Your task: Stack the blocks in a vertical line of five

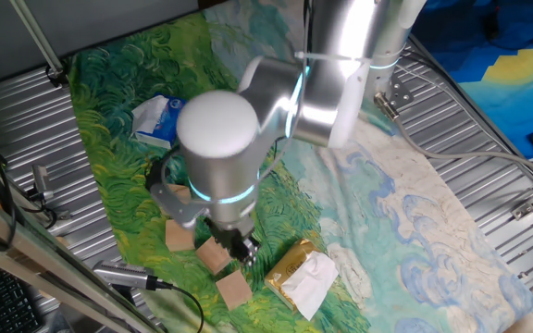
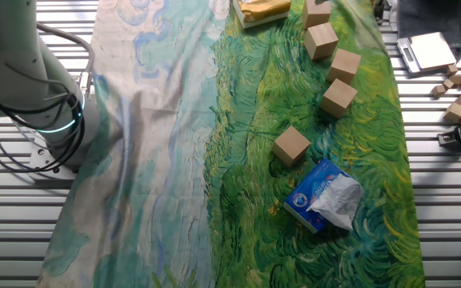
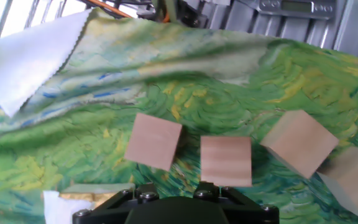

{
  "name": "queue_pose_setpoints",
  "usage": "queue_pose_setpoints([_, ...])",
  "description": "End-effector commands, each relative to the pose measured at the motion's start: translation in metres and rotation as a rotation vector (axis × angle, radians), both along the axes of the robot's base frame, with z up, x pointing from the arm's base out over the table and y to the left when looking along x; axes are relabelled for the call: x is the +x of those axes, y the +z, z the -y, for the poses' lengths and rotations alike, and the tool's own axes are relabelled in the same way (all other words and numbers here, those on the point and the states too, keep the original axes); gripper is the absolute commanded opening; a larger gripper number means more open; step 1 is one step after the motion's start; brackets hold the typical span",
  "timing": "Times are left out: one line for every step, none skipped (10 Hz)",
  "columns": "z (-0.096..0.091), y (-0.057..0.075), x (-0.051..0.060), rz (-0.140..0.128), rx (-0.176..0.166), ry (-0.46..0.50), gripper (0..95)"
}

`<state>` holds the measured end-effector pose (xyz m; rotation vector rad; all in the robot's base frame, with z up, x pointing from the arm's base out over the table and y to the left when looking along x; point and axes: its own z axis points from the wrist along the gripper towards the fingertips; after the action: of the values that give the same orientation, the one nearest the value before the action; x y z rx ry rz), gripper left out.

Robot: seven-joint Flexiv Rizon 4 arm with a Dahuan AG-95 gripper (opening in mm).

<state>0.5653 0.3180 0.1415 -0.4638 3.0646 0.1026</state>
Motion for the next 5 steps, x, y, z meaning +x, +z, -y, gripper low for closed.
queue_pose_setpoints([-0.006,-0.005,0.005,0.001,0.003,-0.043,38.0])
queue_pose_setpoints([-0.009,-0.008,0.007,0.0,0.002,-0.052,38.0])
queue_pose_setpoints([-0.013,-0.013,0.009,0.004,0.003,-0.062,38.0])
queue_pose_setpoints([-0.016,-0.015,0.01,0.005,0.004,-0.068,38.0])
queue_pose_setpoints([-0.017,-0.016,0.012,0.006,0.004,-0.067,38.0])
